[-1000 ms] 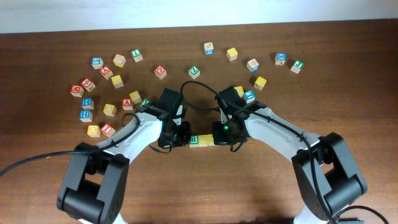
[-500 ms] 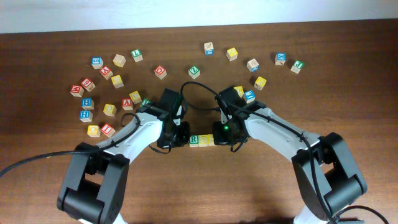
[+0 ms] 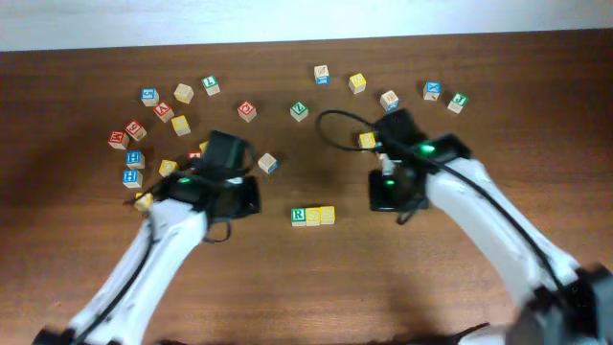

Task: Spell out RSS

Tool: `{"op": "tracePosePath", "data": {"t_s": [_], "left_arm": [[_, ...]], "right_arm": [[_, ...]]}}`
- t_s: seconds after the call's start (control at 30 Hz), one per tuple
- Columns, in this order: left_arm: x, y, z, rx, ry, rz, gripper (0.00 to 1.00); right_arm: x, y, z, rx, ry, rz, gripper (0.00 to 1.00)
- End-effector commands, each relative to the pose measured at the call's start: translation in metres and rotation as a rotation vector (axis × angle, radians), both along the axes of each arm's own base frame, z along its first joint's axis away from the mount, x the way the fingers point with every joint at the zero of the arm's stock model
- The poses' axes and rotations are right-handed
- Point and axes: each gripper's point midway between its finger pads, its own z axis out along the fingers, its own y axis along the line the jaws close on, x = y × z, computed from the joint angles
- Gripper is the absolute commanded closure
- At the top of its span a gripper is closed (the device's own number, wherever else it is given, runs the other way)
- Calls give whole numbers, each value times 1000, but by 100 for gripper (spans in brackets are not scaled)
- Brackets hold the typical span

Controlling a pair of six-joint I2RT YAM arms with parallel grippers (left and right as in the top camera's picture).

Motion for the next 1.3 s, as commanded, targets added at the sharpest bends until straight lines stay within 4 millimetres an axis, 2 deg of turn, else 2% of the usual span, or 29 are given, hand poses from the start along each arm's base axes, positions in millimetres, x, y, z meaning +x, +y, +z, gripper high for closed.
{"op": "tracePosePath", "data": {"t_s": [0.0, 0.03, 0.07, 0.1, 0.13, 0.17, 0.2, 0.27, 0.3, 0.33, 0.6, 0.7, 0.83, 1.27], "left_arm": [[3, 49, 29, 1, -68, 159, 99], [0, 68, 33, 3, -66, 220, 94], [-3, 85, 34, 7, -56, 275, 89], [-7, 100, 32, 11, -37, 324, 70], [-12, 112, 30, 15, -17, 365, 23], [-14, 116, 29, 17, -9, 379, 1], [-15, 119, 29, 17, -5, 390, 1], [-15, 121, 29, 18, -4, 395, 1], [-15, 121, 29, 18, -5, 395, 1], [-15, 121, 28, 18, -3, 395, 1], [-16, 121, 28, 18, -2, 396, 1], [-16, 121, 28, 18, -2, 396, 1], [-16, 121, 28, 18, -2, 396, 1], [-16, 121, 28, 18, -2, 396, 1]], "right_arm": [[-2, -59, 46, -124, -133, -116, 96], [-7, -73, 52, -144, -140, -153, 96], [-12, -90, 58, -154, -142, -205, 92], [-15, -103, 59, -158, -131, -251, 88], [-19, -116, 57, -163, -105, -295, 75], [-22, -123, 56, -168, -88, -319, 52], [-25, -127, 55, -167, -75, -335, 37], [-31, -131, 56, -171, -59, -351, 28], [-36, -132, 59, -171, -59, -353, 19], [-41, -132, 63, -169, -65, -353, 0], [-91, -127, 125, -89, -318, -368, 2], [-108, -111, 135, 14, -356, -338, 2], [-114, -95, 132, 97, -310, -308, 2], [-103, -97, 116, 65, -218, -299, 2]]}}
